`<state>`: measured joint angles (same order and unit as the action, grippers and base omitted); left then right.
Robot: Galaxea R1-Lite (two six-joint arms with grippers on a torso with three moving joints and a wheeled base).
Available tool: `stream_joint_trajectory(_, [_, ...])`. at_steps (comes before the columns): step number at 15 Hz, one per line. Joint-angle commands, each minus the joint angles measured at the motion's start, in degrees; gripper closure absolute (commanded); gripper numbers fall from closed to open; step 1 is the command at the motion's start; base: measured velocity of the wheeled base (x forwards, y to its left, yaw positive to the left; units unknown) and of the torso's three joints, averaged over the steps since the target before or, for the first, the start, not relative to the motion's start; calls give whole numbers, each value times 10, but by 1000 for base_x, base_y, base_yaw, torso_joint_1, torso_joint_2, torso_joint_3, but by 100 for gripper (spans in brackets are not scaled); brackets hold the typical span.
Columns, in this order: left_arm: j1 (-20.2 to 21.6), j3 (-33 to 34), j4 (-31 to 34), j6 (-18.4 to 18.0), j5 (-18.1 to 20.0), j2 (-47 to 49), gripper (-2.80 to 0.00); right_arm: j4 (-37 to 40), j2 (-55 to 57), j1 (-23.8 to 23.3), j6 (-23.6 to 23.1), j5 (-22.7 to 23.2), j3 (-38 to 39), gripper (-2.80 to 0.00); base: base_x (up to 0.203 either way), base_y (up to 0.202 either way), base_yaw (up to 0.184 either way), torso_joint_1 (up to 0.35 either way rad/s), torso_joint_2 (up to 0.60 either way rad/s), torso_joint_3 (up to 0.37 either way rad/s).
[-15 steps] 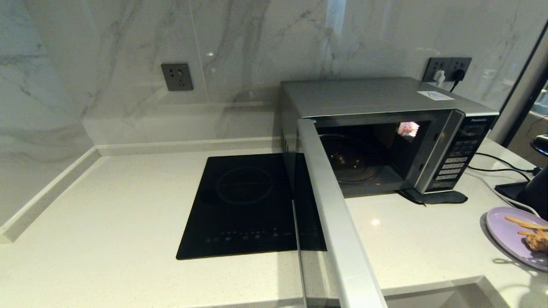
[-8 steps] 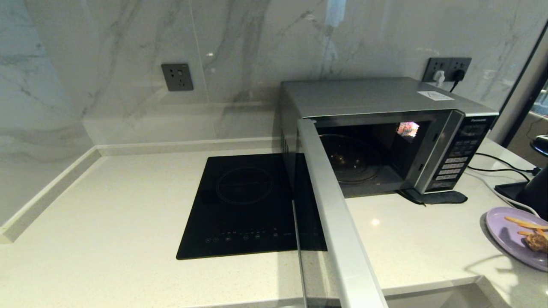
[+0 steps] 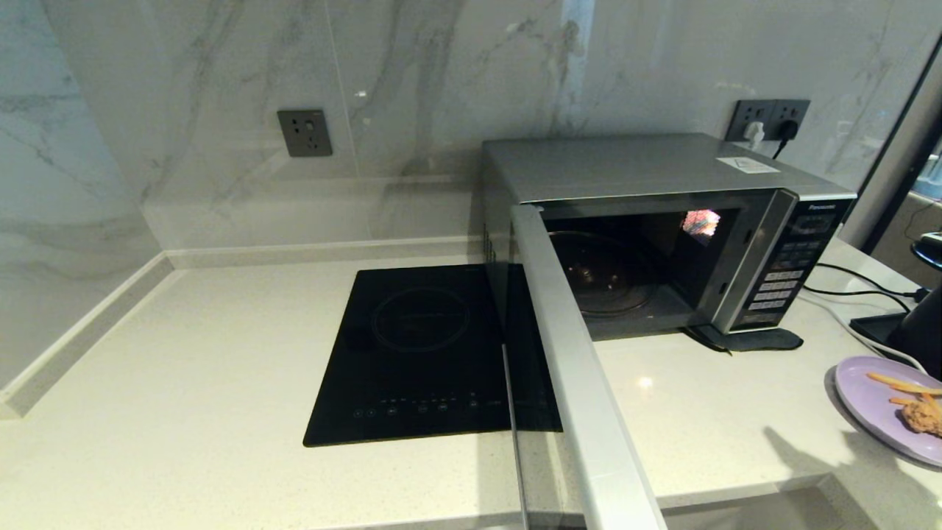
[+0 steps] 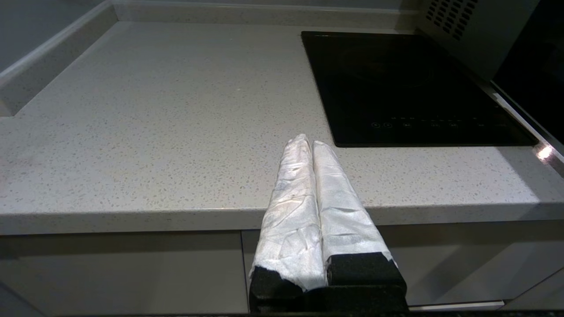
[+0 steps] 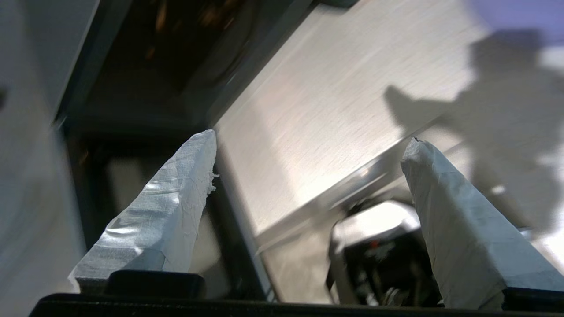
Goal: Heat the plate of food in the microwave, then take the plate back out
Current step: Close the microwave oven
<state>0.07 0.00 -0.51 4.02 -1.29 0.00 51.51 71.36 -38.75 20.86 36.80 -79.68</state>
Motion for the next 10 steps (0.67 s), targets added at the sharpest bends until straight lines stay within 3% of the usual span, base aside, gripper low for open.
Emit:
stream_joint_trajectory(1, [0,0,0,0,0,1,0,32,-16,22,-15,54,4,0,0,0,0,0,0,0])
stream_joint_trajectory(6, [0,0,0,0,0,1,0,41,-88,69,-8,69,38,0,0,0,0,0,0,0])
stream_joint_trajectory(8, [0,0,0,0,0,1,0,54,-94,100,44,69,35,0,0,0,0,0,0,0])
stream_joint_trajectory(10, [0,0,0,0,0,1,0,57,-97,153,51,68,33,0,0,0,0,0,0,0])
